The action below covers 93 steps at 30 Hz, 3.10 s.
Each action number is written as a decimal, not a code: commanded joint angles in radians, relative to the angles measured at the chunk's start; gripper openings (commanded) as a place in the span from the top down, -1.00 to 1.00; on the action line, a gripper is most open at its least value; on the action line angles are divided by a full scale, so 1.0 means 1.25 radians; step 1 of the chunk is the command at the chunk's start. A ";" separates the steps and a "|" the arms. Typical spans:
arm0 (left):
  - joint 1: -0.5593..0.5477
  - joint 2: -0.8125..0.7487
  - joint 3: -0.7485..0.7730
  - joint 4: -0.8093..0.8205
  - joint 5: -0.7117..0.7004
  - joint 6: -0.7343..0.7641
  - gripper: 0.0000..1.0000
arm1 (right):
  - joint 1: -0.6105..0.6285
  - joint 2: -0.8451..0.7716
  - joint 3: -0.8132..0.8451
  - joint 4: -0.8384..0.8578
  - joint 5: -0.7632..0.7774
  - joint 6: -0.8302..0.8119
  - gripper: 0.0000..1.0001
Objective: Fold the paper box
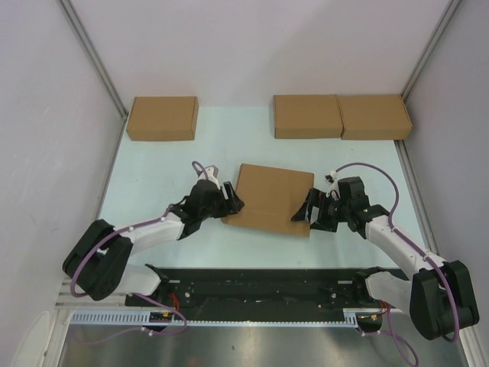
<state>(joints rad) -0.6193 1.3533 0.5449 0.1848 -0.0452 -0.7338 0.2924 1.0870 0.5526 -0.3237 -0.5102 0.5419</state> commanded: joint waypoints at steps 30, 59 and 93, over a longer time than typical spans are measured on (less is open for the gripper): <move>0.005 -0.165 -0.027 -0.134 0.164 0.014 -0.03 | 0.026 0.047 0.030 0.050 -0.027 0.025 -1.00; 0.014 -0.087 0.046 -0.213 0.308 0.015 0.13 | 0.036 0.068 0.079 -0.016 0.006 -0.009 -0.98; 0.054 -0.129 -0.102 0.012 0.264 -0.041 0.19 | 0.070 0.043 0.091 -0.017 0.082 -0.022 -0.89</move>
<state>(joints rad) -0.5423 1.2251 0.4129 0.1780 0.3145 -0.8246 0.3569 1.1721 0.6216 -0.3847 -0.3916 0.5213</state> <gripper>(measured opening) 0.405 0.947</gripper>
